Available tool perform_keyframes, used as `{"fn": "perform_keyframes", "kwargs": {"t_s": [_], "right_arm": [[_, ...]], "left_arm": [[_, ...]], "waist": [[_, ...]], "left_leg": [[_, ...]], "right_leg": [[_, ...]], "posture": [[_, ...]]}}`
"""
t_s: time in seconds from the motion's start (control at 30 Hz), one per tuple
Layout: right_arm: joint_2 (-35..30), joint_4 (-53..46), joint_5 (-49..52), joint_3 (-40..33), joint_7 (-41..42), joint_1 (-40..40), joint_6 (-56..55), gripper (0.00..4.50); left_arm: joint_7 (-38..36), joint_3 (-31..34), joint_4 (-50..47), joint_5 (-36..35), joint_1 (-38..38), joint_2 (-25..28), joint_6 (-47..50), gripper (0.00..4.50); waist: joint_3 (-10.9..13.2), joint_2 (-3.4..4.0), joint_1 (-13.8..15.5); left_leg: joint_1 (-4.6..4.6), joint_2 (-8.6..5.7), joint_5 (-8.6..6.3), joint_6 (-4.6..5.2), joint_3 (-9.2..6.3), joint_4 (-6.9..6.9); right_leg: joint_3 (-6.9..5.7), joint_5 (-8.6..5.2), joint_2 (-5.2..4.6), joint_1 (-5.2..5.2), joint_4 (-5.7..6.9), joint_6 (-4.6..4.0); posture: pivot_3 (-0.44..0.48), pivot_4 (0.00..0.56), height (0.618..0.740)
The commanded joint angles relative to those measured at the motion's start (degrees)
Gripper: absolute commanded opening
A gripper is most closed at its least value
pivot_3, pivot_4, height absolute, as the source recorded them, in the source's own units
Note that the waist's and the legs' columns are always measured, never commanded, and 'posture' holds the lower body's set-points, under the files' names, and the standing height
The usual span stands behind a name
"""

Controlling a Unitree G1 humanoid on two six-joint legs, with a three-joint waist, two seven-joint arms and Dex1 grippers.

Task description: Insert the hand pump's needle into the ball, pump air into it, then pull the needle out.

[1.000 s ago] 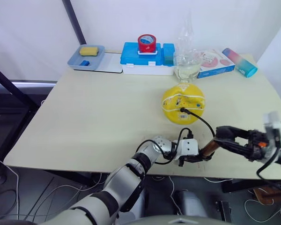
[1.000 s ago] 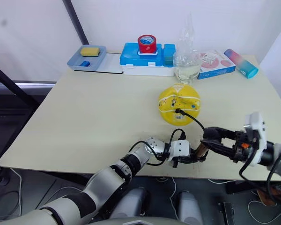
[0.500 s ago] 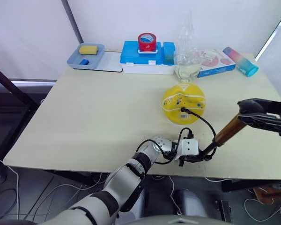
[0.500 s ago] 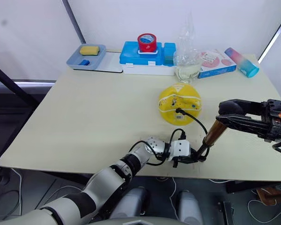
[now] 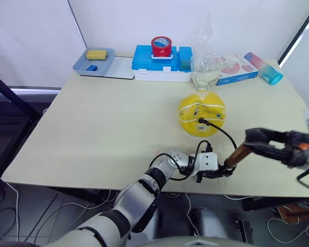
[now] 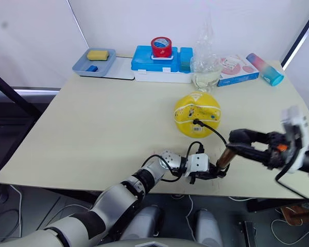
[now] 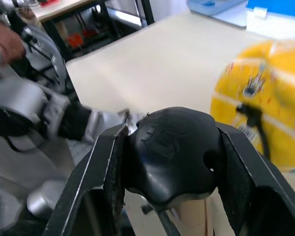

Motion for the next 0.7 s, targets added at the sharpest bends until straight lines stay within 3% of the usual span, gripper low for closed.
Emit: {"fn": "perform_keyframes", "kwargs": {"t_s": [0.03, 0.2, 0.3, 0.7], "right_arm": [[2.06, 4.38, -11.97, 5.42, -0.3, 2.09, -7.02, 1.94], [4.34, 6.93, -16.3, 9.09, 1.37, 3.11, -12.43, 1.94], [4.4, 7.29, -15.16, 7.24, 2.27, 2.84, -13.48, 1.94], [-6.21, 3.36, 6.73, -12.57, 4.79, -4.81, 0.46, 1.94]], "left_arm": [[-0.33, -3.1, 3.65, 4.17, 1.11, -2.14, 2.43, 1.1], [-0.41, -3.15, 3.65, 4.2, 1.13, -2.21, 2.4, 1.1], [-0.39, -3.1, 3.65, 4.15, 1.11, -2.25, 2.4, 1.1], [-0.65, -3.26, 3.65, 4.31, 1.36, -1.91, 2.22, 1.1]], "waist": [[0.0, 0.0, 0.0], [-0.06, 0.05, 0.0], [-0.06, 0.03, 0.0], [0.2, 0.41, 0.04]], "left_leg": [[0.02, 0.0, 0.0, 0.01, 0.0, 0.0], [0.08, -0.01, 0.01, 0.01, -0.02, 0.0], [0.1, 0.0, 0.0, 0.0, -0.05, 0.0], [-0.02, -0.05, 0.02, 0.03, -0.06, 0.01]], "right_leg": [[0.0, 0.0, 0.0, 0.01, 0.0, 0.0], [-0.01, 0.0, 0.01, 0.08, 0.0, 0.0], [-0.03, 0.0, 0.02, 0.1, 0.01, 0.0], [-0.04, 0.0, -0.01, 0.03, 0.0, -0.01]], "posture": [[0.0, 0.15, 0.739], [0.0, 0.15, 0.739], [0.0, 0.15, 0.739], [0.0, 0.15, 0.739]]}}
